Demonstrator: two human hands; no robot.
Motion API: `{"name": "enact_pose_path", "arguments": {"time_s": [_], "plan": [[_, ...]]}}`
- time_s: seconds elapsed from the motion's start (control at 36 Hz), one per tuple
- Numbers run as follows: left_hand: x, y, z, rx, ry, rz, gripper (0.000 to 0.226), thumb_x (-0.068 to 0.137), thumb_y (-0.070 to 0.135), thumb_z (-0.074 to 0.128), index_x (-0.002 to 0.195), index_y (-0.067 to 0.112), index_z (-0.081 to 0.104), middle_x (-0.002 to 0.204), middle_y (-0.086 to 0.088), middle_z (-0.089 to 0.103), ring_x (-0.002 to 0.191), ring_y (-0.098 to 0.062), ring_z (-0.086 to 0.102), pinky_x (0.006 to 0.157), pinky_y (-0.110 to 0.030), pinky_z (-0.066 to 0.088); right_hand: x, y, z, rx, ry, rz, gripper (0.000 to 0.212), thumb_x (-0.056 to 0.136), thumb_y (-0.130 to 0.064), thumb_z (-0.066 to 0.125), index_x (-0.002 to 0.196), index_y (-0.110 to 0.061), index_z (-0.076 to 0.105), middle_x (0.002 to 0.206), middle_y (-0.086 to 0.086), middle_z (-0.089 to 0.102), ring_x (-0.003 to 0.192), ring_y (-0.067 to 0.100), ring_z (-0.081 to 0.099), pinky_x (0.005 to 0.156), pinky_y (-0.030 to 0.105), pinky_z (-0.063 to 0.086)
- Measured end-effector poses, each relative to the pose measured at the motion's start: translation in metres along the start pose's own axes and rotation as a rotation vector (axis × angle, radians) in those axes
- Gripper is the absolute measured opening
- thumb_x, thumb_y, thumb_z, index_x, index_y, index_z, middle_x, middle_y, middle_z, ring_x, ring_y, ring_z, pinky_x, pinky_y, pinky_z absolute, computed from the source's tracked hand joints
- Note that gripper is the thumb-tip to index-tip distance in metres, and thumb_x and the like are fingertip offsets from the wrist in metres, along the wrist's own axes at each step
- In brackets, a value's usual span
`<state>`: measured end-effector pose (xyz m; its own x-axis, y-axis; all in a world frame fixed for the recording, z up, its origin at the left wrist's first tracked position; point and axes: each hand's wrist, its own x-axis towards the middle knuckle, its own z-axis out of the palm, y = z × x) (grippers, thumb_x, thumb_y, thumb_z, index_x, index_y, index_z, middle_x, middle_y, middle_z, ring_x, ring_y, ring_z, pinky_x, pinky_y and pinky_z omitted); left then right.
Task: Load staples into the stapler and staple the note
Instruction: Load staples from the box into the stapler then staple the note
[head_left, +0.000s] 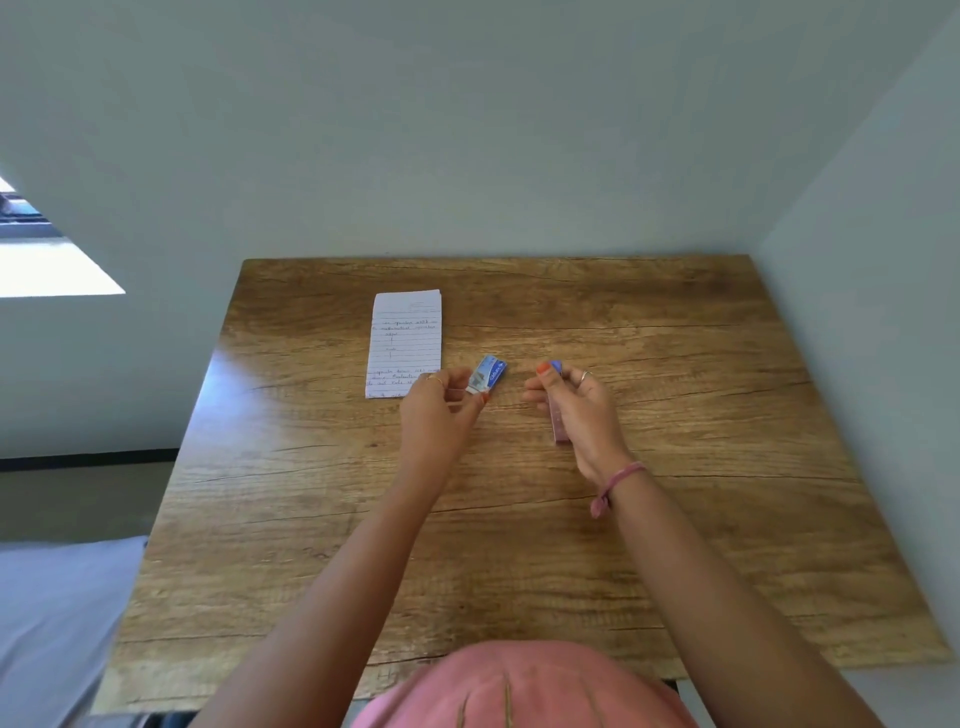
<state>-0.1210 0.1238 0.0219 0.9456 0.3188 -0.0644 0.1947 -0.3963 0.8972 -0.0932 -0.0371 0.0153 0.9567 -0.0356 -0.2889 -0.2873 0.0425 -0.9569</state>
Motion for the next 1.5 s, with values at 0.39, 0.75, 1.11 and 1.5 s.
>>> {"name": "enact_pose_path", "arguments": {"time_s": [0.39,0.75,1.11,1.5], "plan": [[0.004,-0.01,0.008,0.129,-0.061,0.012,0.036,0.086,0.016,0.07,0.121,0.015,0.061,0.102,0.0,0.062,0.078,-0.003,0.059,0.062,0.002,0.04,0.003,-0.001,0.002,-0.216,0.034,-0.087,0.021,0.087,-0.042,0.069,0.09,-0.021,0.069,0.075,-0.005,0.073,0.068,0.006,0.068,0.059,0.022,0.052],[0.031,-0.013,-0.024,0.114,0.209,0.031,0.035,0.092,0.023,0.061,0.125,0.011,0.055,0.12,-0.001,0.045,0.107,-0.016,0.052,0.089,-0.03,0.048,0.008,0.0,0.004,-0.31,0.005,-0.101,0.021,0.086,-0.047,0.068,0.089,-0.027,0.066,0.07,-0.004,0.068,0.064,0.004,0.063,0.06,0.026,0.053],[0.071,-0.008,-0.048,0.589,0.032,-0.284,0.079,0.084,0.052,0.065,0.128,-0.009,0.043,0.132,-0.024,0.046,0.127,-0.038,0.033,0.104,-0.044,0.029,0.016,0.003,0.005,-0.253,0.036,-0.024,0.032,0.083,-0.051,0.069,0.094,-0.021,0.068,0.078,-0.004,0.072,0.069,0.005,0.067,0.067,0.026,0.057],[0.084,-0.024,-0.058,0.12,-0.022,-0.246,0.031,0.079,0.026,0.078,0.105,0.015,0.066,0.105,-0.001,0.07,0.075,-0.006,0.06,0.058,-0.017,0.044,0.011,-0.011,-0.004,0.121,0.117,0.171,0.03,0.088,-0.045,0.065,0.085,-0.015,0.069,0.072,0.001,0.071,0.057,0.006,0.061,0.051,0.018,0.047]]}}
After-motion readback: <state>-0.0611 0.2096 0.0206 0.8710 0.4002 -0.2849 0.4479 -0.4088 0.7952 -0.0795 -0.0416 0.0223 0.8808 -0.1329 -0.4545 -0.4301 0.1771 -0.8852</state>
